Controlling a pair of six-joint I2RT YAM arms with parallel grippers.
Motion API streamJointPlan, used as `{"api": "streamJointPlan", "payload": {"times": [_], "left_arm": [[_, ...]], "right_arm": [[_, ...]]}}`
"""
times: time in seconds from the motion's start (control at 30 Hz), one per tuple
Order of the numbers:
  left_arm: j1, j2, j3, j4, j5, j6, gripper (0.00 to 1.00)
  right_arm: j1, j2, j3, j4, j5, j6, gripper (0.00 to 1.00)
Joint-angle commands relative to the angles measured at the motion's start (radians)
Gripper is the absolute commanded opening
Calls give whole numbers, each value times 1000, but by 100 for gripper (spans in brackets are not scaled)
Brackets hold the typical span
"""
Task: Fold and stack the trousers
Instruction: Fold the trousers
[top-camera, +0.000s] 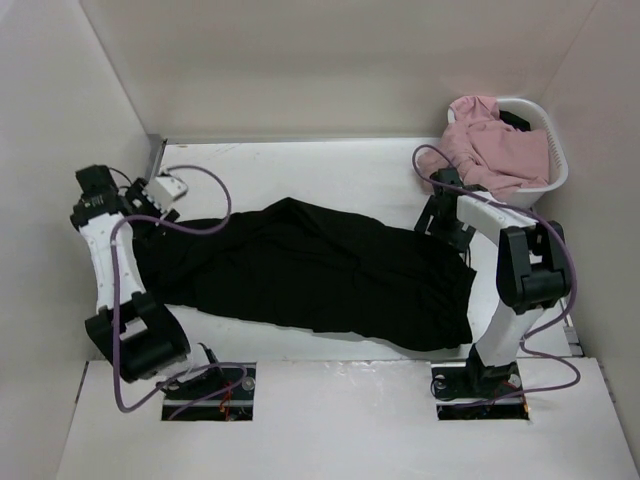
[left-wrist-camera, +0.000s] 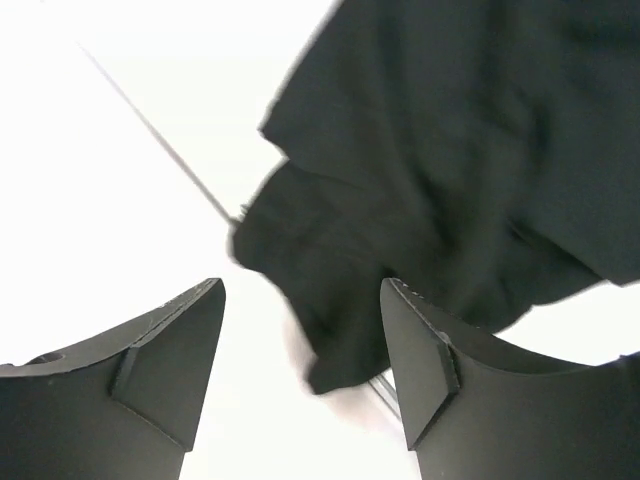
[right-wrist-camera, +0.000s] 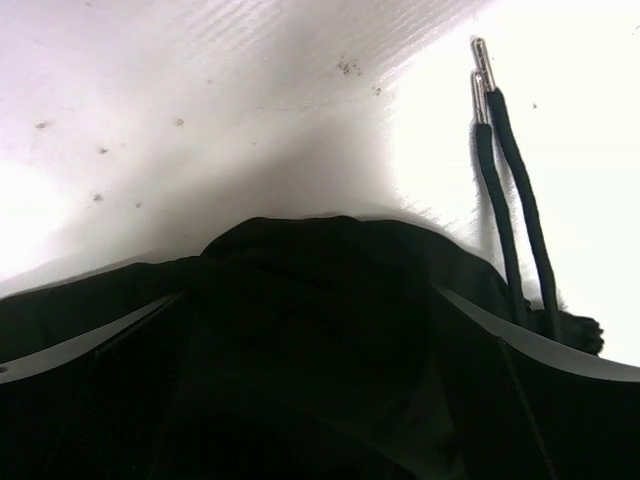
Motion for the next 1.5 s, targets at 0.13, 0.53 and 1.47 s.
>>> {"api": "streamJointPlan", "payload": {"times": [0.13,0.53,1.47], "left_arm": [[-11,354,202,80,-43,-307,59],[-51,698,308,274,-250,-419,60],[-133,685,271,347,-194,-541,0]], "right_arm": [[-1,63,17,-14,8,17,100],[-12,54,-33,17,-21,37,77],[-34,-33,2,46,-9,11,6]]}}
